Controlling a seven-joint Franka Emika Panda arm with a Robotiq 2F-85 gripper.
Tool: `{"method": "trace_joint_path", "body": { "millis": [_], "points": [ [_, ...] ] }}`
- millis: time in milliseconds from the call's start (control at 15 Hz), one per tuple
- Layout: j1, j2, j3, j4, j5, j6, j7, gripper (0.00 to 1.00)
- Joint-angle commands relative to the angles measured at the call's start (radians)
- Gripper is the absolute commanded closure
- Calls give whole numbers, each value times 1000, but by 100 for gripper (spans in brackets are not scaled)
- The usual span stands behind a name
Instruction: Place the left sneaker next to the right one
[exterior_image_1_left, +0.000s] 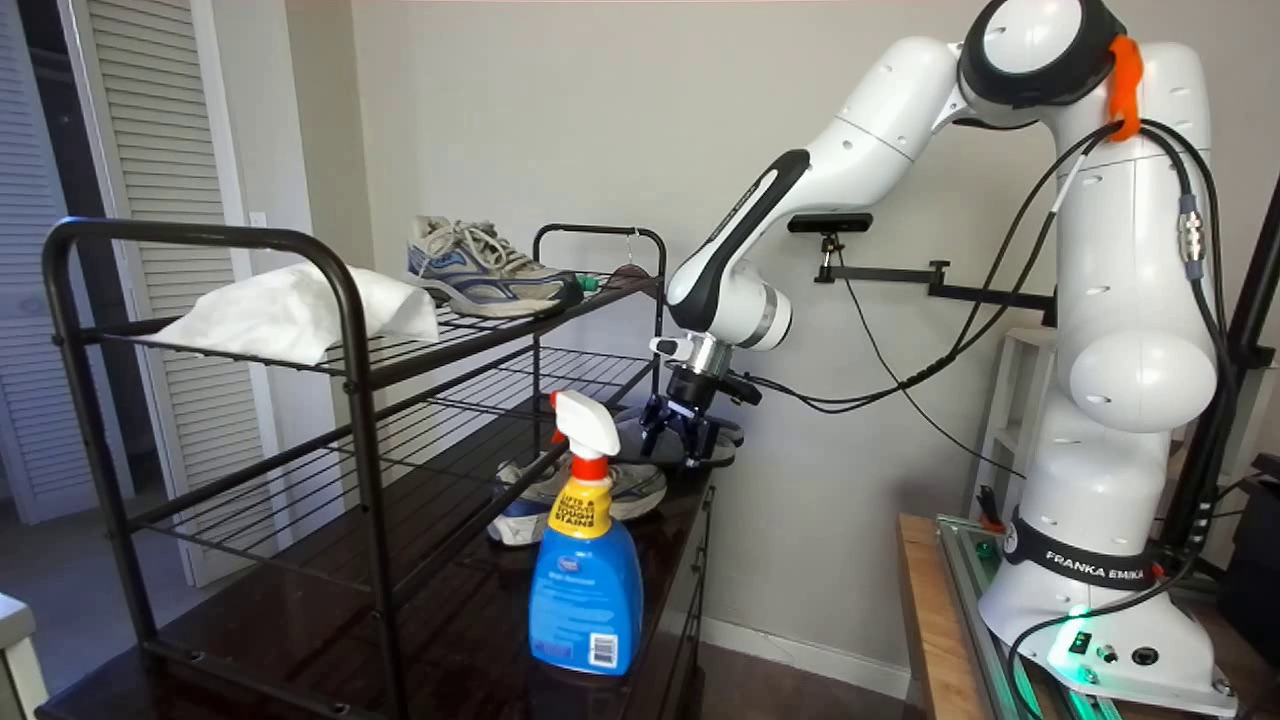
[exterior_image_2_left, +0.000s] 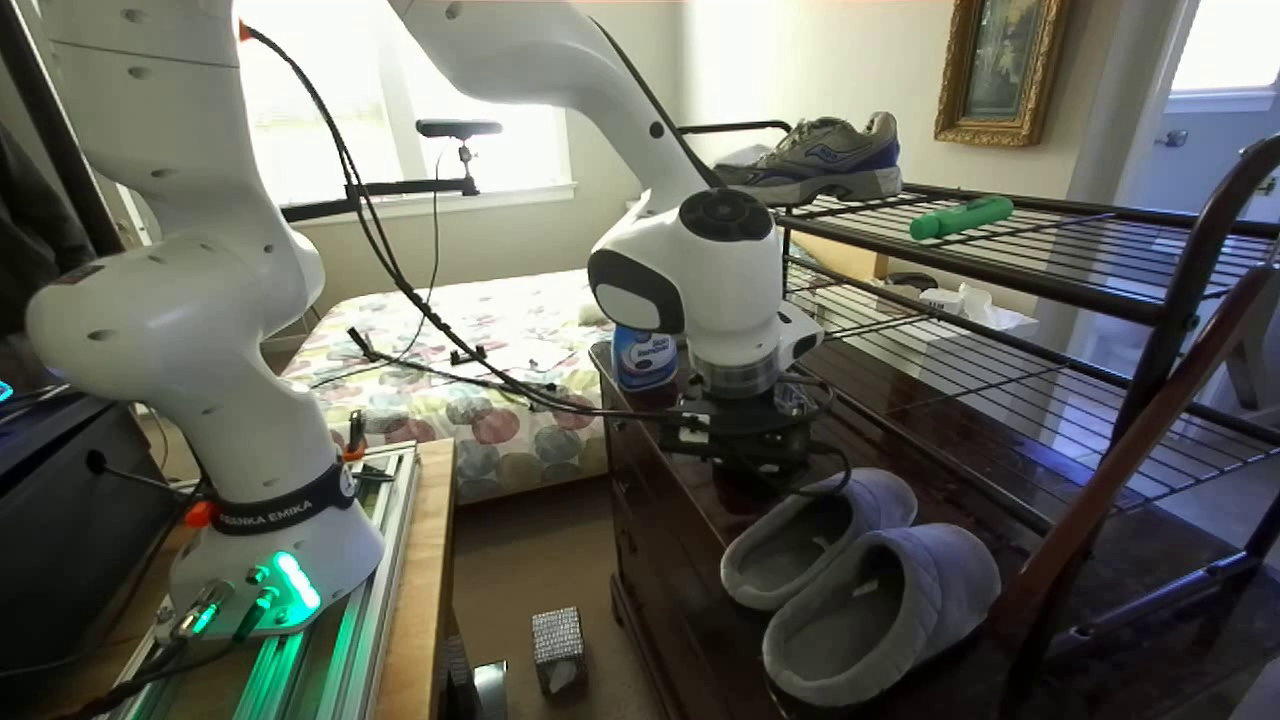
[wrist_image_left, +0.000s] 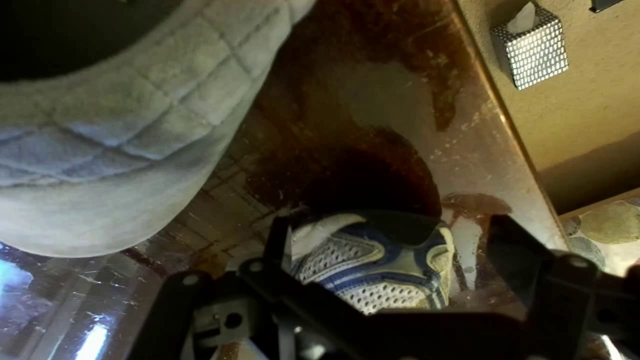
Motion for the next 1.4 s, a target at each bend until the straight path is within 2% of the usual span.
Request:
{"method": "trace_joint_path", "body": {
  "millis": [0, 400, 600, 800, 867, 1133, 1333],
  "points": [
    [-7, 5, 2, 10, 21, -18, 6, 0],
    [-27, 22, 77, 75, 264, -61, -194, 0],
    [-18, 52, 90, 105, 294, -77, -227, 0],
    [-13, 83, 98, 124, 275, -107, -225, 0],
    [51, 91, 37, 132, 288, -127, -231, 0],
    [97, 126, 25, 156, 322, -99, -245, 0],
    [140, 146, 18, 159, 346, -26, -226, 0]
  ]
}}
